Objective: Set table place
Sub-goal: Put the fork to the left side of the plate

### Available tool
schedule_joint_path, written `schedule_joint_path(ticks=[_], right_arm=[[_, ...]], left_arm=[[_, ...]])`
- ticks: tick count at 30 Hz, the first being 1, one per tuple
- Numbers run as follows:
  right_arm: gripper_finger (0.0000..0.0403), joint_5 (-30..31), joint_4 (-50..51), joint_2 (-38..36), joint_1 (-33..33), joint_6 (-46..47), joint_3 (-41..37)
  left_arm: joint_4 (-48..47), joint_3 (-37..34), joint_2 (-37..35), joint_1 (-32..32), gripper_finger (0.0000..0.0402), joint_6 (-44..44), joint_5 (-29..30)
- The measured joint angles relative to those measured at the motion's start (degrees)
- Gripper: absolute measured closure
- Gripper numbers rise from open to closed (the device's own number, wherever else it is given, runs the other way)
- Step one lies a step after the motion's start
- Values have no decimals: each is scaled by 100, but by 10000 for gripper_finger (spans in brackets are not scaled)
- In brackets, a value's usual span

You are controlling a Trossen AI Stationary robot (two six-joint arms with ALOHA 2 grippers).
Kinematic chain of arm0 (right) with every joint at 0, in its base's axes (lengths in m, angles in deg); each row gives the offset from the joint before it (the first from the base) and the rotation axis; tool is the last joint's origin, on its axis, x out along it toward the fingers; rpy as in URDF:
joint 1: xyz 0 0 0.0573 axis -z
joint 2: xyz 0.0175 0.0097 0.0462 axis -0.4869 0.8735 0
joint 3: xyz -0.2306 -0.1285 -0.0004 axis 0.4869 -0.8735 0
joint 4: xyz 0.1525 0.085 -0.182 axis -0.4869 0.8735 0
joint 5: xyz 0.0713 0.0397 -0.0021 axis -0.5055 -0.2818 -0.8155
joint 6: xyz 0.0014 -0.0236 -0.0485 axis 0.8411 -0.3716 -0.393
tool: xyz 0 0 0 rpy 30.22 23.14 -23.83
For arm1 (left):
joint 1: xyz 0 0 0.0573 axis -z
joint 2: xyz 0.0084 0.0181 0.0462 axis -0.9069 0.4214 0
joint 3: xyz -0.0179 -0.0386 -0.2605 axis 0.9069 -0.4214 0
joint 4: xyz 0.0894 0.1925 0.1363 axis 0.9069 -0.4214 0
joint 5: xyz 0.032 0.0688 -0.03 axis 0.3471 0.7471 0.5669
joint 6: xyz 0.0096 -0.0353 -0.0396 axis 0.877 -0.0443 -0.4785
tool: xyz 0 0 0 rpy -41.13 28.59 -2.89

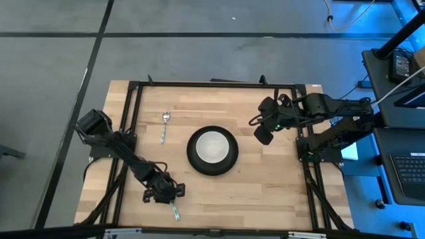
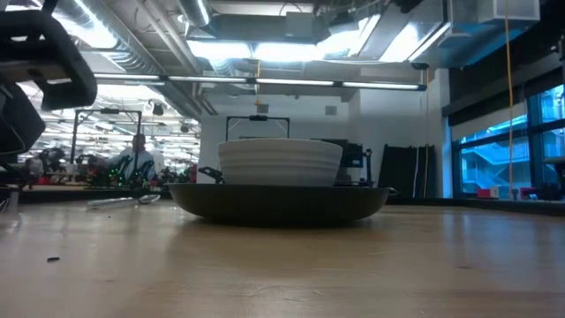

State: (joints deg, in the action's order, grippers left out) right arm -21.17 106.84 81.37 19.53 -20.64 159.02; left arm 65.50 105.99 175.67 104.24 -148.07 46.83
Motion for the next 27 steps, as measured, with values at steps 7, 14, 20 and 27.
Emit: schedule_joint_path(ticks=[7,14,20,27], right_arm=[[295,-13,-23,0,0,-7,0],[295,-13,-25,0,0,-3,0],[295,-13,-93,0,0,-7,0],[295,-13,-189,0,0,-9,0]], left_arm=[[-224,22,127,-3,319,2,23],[-319,17,136,-57,319,49,11],[-490,17,136,-31,353,237,34],[-523,11,135,-28,387,372,166]])
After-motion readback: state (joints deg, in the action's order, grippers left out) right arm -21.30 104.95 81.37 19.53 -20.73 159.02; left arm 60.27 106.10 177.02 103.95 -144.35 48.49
